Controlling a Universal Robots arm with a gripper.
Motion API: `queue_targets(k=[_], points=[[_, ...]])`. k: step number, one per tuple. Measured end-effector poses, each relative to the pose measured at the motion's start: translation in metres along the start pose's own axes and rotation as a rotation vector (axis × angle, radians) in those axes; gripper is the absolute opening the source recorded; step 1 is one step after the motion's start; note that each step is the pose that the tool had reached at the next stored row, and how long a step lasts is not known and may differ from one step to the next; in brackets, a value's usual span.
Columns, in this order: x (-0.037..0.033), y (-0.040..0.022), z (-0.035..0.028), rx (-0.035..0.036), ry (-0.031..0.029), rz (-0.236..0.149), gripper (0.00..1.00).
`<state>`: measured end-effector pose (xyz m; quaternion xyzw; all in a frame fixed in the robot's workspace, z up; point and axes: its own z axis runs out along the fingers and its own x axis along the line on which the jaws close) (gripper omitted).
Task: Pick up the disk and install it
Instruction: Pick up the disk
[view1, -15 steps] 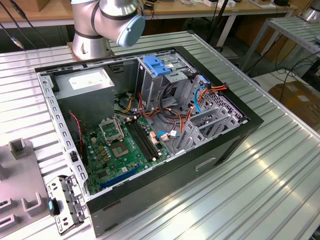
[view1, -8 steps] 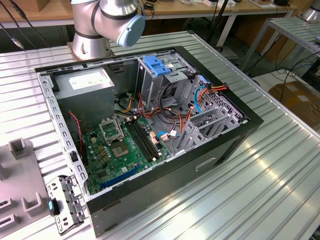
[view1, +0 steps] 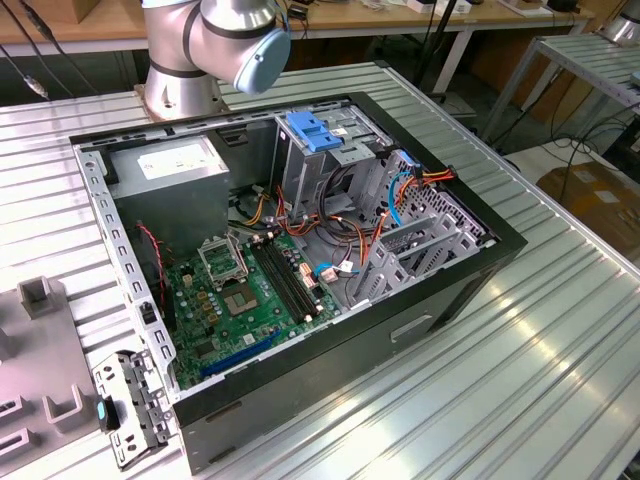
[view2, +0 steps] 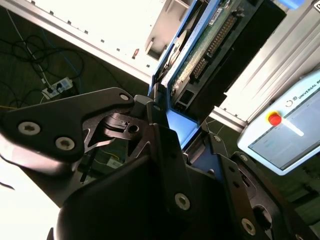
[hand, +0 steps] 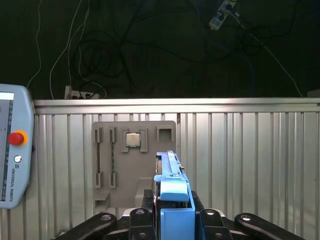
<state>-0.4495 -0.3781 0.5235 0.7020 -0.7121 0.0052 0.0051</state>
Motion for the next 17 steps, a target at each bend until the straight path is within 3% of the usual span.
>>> queue_targets(k=[5,17], points=[[0.0,-0.0031,0.0,0.0001,0.0,0.0,0.37],[-0.0003,-0.017,0.0,-0.0001,0.0,0.0,0.37]])
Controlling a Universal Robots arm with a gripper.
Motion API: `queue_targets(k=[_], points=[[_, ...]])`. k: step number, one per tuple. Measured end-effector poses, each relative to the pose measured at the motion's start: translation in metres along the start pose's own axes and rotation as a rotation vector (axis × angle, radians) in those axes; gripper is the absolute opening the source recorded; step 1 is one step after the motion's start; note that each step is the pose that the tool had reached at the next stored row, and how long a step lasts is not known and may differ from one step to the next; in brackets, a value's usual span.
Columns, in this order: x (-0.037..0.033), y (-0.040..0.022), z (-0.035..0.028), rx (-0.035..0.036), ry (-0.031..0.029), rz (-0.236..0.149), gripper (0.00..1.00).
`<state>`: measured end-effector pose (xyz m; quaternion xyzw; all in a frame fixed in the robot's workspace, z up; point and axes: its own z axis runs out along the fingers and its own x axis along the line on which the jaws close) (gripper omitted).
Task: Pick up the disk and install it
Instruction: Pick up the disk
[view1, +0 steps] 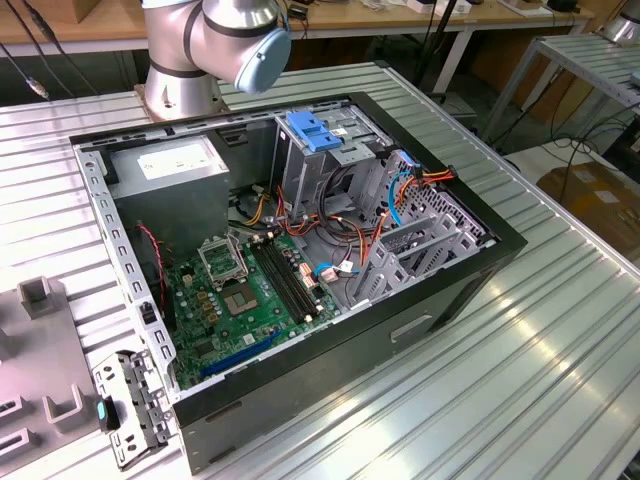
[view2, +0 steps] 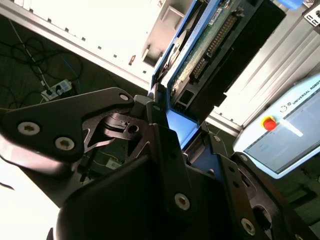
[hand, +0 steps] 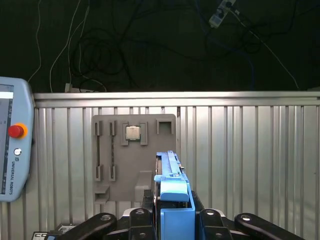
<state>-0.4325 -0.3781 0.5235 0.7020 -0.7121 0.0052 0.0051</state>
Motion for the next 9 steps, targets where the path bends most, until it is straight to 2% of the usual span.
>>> queue_targets(k=[9], points=[[-0.0001,-0.0081,0.0,0.0,0.0,0.0,0.37]])
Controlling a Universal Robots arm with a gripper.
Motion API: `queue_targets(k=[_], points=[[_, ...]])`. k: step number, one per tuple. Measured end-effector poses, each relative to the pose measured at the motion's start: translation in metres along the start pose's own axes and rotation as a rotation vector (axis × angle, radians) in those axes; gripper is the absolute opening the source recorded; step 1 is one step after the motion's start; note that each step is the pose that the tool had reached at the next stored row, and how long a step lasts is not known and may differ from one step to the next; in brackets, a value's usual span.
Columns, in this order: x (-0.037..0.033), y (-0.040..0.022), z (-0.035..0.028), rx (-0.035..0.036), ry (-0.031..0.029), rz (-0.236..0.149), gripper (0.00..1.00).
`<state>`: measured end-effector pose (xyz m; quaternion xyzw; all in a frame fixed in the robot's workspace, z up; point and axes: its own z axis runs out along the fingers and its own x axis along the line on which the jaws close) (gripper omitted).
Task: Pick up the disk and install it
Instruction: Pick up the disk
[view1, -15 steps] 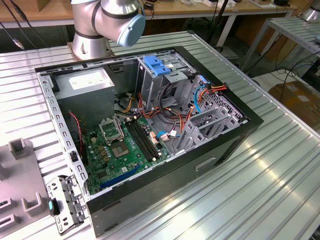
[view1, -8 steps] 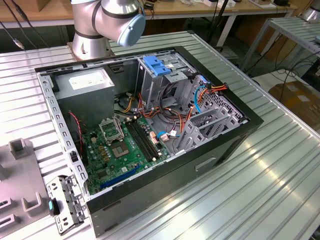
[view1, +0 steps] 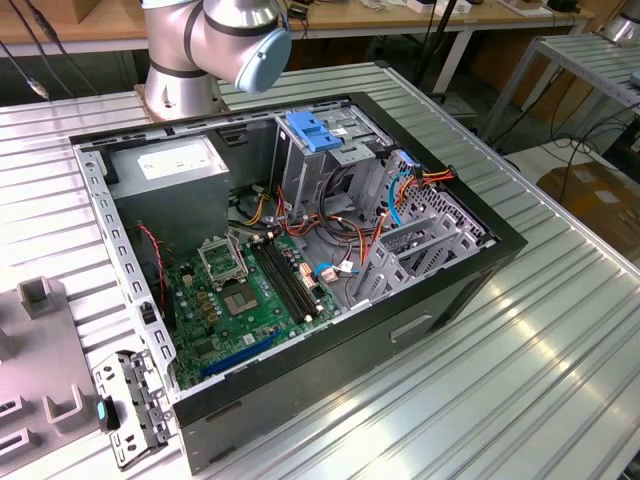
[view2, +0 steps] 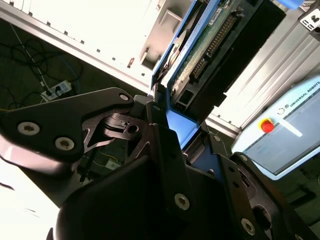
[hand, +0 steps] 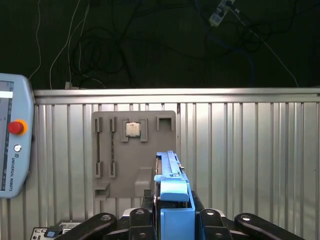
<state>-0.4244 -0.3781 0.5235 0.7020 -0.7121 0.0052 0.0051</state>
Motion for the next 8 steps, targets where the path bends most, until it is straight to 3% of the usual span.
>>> queue_targets(k=[8], points=[[-0.0001,-0.0078,0.0,0.0001,0.0,0.0,0.37]])
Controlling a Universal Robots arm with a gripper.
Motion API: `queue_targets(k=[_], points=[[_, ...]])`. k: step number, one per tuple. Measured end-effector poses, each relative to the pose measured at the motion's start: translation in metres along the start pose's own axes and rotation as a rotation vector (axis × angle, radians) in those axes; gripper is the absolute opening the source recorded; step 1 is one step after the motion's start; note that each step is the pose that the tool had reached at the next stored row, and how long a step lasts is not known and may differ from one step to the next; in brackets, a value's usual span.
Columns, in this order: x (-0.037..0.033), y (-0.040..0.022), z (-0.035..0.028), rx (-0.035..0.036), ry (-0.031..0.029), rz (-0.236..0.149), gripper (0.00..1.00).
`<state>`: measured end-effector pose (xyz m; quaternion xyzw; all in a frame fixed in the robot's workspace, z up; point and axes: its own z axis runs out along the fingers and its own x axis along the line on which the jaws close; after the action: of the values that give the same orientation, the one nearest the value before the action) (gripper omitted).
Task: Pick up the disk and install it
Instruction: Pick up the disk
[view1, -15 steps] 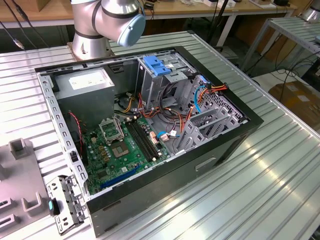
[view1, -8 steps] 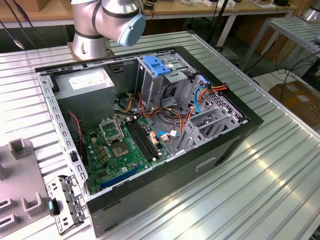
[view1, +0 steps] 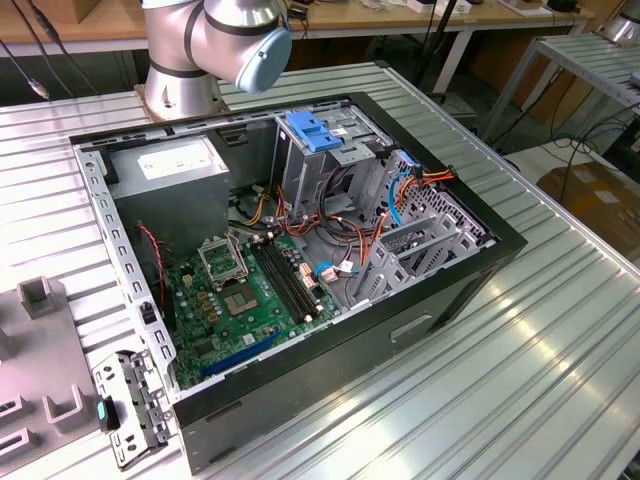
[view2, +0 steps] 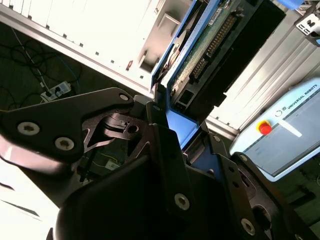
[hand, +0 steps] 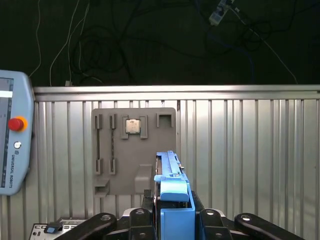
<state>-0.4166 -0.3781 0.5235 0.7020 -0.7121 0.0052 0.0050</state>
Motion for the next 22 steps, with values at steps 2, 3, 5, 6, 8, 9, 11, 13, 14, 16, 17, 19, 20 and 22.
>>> queue_targets(k=[2,3,5,6,8,9,11,13,14,16,17,19,20,22], points=[[-0.0001,-0.0019,-0.0001,-0.0001,0.0,0.0,0.37],[-0.0001,-0.0026,0.0,-0.0001,0.0,0.0,0.37],[-0.0001,-0.0046,0.0,-0.0001,0.0,0.0,0.37],[-0.0001,-0.0053,0.0,-0.0001,0.0,0.0,0.37],[-0.0001,-0.0073,0.0,-0.0001,0.0,0.0,0.37],[-0.0001,-0.009,0.0,-0.0001,0.0,0.0,0.37],[-0.0002,-0.0114,0.0,0.0,0.0,0.0,0.37],[-0.0002,-0.0132,0.0,-0.0001,0.0,0.0,0.37],[-0.0002,-0.014,0.0,-0.0001,0.0,0.0,0.37],[-0.0002,-0.0162,-0.0001,-0.0001,0.0001,0.0,0.37],[-0.0003,-0.0172,0.0,-0.0001,0.0,0.0,0.37],[-0.0003,-0.0196,0.0,-0.0001,0.0,0.0,0.37],[-0.0003,-0.0212,0.0,-0.0001,0.0,0.0,0.37],[-0.0004,-0.0248,0.0,-0.0001,0.0,0.0,0.37]])
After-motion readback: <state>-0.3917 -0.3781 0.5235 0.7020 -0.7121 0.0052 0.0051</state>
